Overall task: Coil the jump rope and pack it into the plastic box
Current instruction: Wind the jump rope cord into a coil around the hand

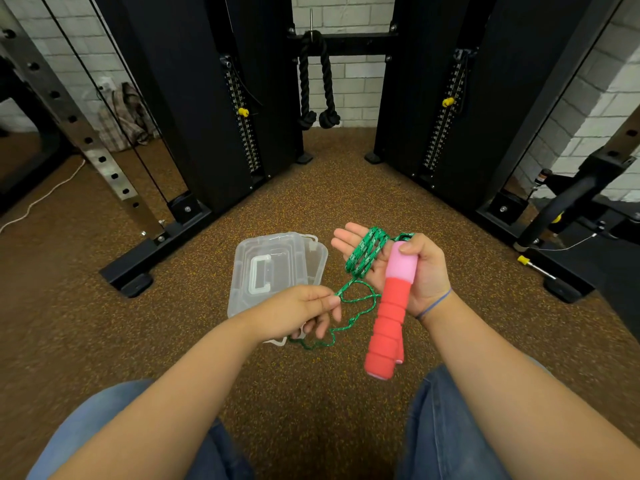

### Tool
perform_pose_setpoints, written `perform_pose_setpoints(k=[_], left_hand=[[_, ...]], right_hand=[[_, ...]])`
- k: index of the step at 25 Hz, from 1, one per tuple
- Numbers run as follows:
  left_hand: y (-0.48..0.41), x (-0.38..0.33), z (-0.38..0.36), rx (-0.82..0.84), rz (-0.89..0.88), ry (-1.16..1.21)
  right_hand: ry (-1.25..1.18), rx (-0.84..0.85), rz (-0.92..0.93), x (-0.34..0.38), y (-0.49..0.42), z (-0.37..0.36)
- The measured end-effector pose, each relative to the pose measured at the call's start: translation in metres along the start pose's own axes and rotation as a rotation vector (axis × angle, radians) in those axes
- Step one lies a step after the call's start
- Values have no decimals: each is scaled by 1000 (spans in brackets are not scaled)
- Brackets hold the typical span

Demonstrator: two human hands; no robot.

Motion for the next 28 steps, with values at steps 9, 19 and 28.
perform_pose_setpoints(k=[9,19,28], left_hand=[[7,2,1,61,35,132],[13,1,45,-329,-81,150],[-4,21,36,-342,-4,288]], right_hand=[[516,-238,-205,-22,-1,23],[951,-1,-651,-62,15,19],[737,297,-635,-76,21,-8]])
Point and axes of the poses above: each hand's wrist, its own y-axis away from the middle knuckle, its own z-axis out of the back of the hand, x = y × z, the point moved 4 cm from there along -y, towards the middle knuckle, and after that the axes turned 2 degrees about -y, right-handed, at the moved point
